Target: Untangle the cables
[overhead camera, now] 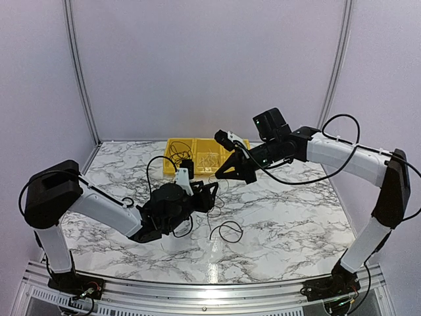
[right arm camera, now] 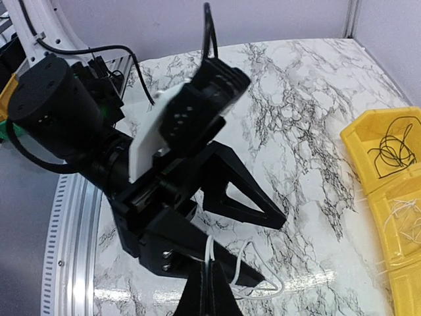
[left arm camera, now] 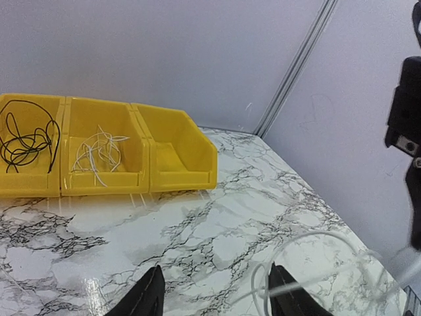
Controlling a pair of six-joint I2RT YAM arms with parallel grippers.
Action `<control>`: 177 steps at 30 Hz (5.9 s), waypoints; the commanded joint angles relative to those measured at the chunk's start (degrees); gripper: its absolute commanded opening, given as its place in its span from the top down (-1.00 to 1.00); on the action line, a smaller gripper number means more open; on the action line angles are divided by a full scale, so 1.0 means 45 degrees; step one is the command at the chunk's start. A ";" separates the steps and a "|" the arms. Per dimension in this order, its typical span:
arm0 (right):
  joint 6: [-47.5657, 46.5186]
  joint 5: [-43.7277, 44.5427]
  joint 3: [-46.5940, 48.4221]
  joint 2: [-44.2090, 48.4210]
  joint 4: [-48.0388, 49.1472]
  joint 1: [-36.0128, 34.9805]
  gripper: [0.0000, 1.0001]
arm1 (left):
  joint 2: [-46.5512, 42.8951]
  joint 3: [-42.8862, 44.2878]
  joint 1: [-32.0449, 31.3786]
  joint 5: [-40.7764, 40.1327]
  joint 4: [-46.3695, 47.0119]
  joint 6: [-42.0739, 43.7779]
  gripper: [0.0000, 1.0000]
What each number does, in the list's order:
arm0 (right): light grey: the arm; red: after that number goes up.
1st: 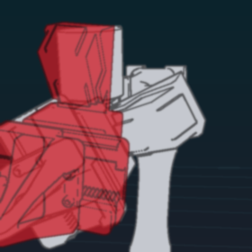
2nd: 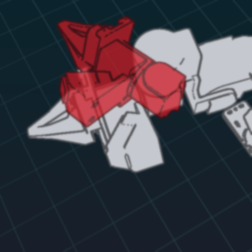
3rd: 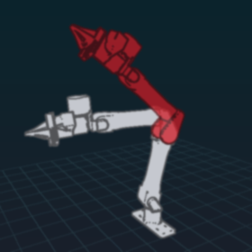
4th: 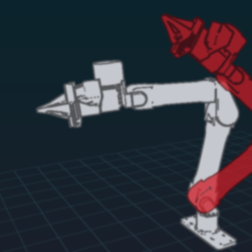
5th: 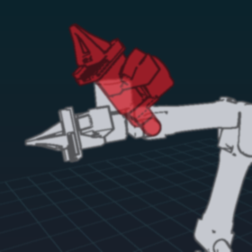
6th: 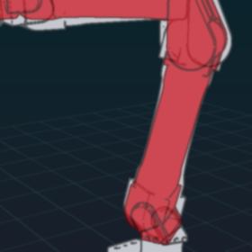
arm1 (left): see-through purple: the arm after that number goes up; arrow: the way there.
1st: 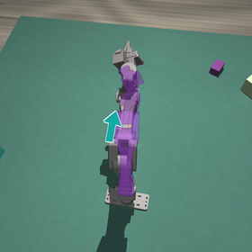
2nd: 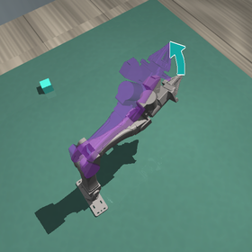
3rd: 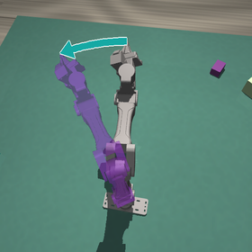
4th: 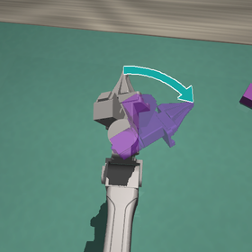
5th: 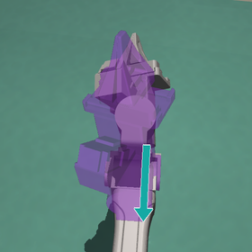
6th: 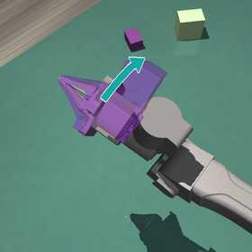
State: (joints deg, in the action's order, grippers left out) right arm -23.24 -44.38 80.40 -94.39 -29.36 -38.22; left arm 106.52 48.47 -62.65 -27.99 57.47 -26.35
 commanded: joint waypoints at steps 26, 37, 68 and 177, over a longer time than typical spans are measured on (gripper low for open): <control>-0.0838 -0.0536 -0.0307 0.1734 -0.0110 0.0758 1.00 | -0.1565 -0.1198 0.0406 0.1865 -0.1211 0.0131 -0.11; -0.0455 -0.0138 -0.0508 0.1230 0.0305 0.0781 1.00 | -0.2554 -0.0376 -0.0088 0.2908 -0.1229 0.2164 -0.27; -0.0402 -0.1093 -0.0616 0.0843 0.0185 0.0465 1.00 | -0.0261 0.1914 0.0466 0.1913 0.0004 0.2305 0.22; 0.0563 -0.2281 -0.1295 0.1891 0.1405 0.1535 1.00 | 0.2319 0.2007 -0.1215 -0.1212 0.1726 0.3849 0.02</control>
State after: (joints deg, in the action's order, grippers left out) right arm -22.00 -53.47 74.61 -85.36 -24.49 -31.53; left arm 114.30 54.57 -67.94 -29.39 67.79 -8.86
